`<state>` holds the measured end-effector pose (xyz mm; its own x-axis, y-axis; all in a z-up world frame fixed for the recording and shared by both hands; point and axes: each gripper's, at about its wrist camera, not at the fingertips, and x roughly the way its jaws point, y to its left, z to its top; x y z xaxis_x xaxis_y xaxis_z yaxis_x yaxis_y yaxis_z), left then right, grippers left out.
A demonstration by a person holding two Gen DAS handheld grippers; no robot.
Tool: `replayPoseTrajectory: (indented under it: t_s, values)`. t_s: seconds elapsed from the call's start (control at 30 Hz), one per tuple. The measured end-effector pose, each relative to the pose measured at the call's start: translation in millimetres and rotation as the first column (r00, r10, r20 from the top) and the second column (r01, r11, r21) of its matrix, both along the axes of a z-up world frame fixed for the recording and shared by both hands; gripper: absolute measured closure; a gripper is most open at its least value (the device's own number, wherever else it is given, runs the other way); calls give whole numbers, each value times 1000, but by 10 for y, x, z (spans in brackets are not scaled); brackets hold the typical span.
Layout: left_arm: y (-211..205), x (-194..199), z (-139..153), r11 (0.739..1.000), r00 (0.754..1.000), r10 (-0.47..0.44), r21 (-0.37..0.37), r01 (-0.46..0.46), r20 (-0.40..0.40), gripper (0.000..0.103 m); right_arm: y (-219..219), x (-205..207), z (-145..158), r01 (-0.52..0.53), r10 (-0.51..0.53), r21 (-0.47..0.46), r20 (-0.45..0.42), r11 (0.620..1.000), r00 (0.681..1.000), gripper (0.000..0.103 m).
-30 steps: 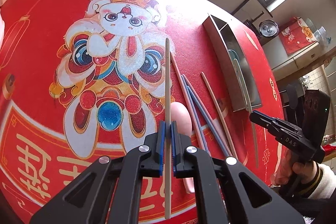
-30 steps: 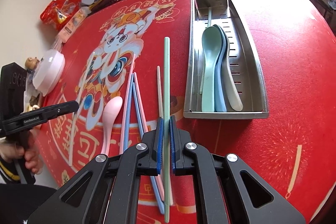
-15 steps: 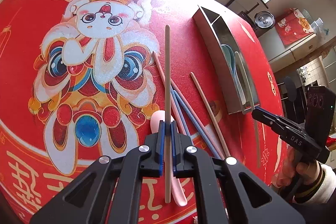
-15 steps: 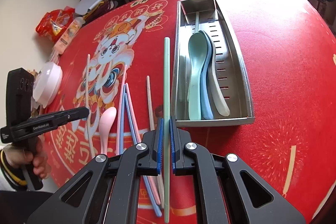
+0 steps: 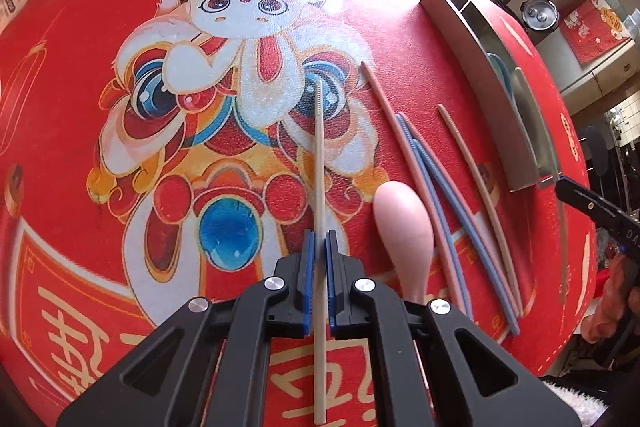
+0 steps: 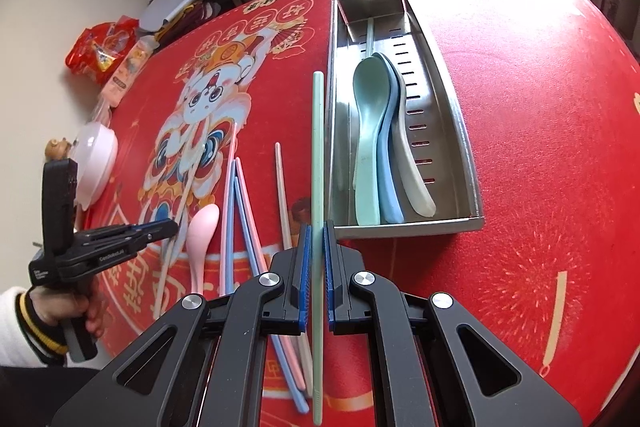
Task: Organize utensils
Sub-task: 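Lift both chopsticks and carry them toward the steel tray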
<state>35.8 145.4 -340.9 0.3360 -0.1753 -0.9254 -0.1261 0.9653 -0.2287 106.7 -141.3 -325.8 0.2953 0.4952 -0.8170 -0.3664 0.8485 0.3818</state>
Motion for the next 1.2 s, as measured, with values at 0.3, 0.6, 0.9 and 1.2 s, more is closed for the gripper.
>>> replayPoseTrajectory:
  t_s: [0.3, 0.6, 0.9, 1.2]
  values:
    - [-139, -37, 5, 993, 997, -70, 101, 68, 12, 97, 33, 2, 14, -10, 10, -3, 4, 1000, 1000, 97]
    - [-292, -73, -7, 979, 995, -94, 186, 85, 40, 95, 8, -2, 15, -4, 4, 1, 6, 1000, 1000, 97]
    - [-262, -207, -21, 981, 992, -108, 167, 95, 69, 95, 2, 1, 15, 1, -1, 5, 4, 1000, 1000, 97]
    - [-266, -145, -12, 981, 994, -104, 166, 97, 34, 96, 35, 2, 11, -16, 16, 4, 0, 1000, 1000, 97]
